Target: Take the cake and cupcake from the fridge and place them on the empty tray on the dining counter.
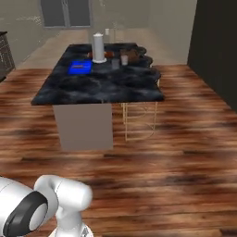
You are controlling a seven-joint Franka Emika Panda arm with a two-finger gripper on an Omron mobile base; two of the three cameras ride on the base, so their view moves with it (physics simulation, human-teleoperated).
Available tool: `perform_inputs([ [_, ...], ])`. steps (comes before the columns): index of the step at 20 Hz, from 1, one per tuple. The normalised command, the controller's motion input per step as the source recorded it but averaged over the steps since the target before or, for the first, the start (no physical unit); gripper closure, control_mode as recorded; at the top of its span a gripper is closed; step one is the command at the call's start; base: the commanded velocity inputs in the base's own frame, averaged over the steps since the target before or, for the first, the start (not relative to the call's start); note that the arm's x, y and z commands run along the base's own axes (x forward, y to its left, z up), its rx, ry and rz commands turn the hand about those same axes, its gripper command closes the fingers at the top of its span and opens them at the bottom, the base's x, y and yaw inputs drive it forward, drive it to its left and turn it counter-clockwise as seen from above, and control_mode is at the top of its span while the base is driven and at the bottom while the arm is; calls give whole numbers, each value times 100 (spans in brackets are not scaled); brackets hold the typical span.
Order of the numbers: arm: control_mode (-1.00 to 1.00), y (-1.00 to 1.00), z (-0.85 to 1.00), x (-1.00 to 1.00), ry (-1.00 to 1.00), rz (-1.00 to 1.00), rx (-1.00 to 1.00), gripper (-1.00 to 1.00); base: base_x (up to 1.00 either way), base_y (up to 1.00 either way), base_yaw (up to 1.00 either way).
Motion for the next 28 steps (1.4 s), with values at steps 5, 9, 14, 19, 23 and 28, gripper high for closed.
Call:
perform_inputs([
  [5, 100, 0, 0, 0, 0, 0, 0, 100, 100, -73, 37],
  [9, 100, 0, 0, 0, 0, 0, 0, 100, 100, -83, 37],
  [14, 100, 0, 0, 0, 0, 0, 0, 100, 100, -99, 34],
  [19, 100, 0, 0, 0, 0, 0, 0, 100, 100, -100, 35],
  [23, 100, 0, 0, 0, 0, 0, 0, 100, 96, -95, 48],
  [28, 100, 0, 0, 0, 0, 0, 0, 100, 45, -100, 51],
])
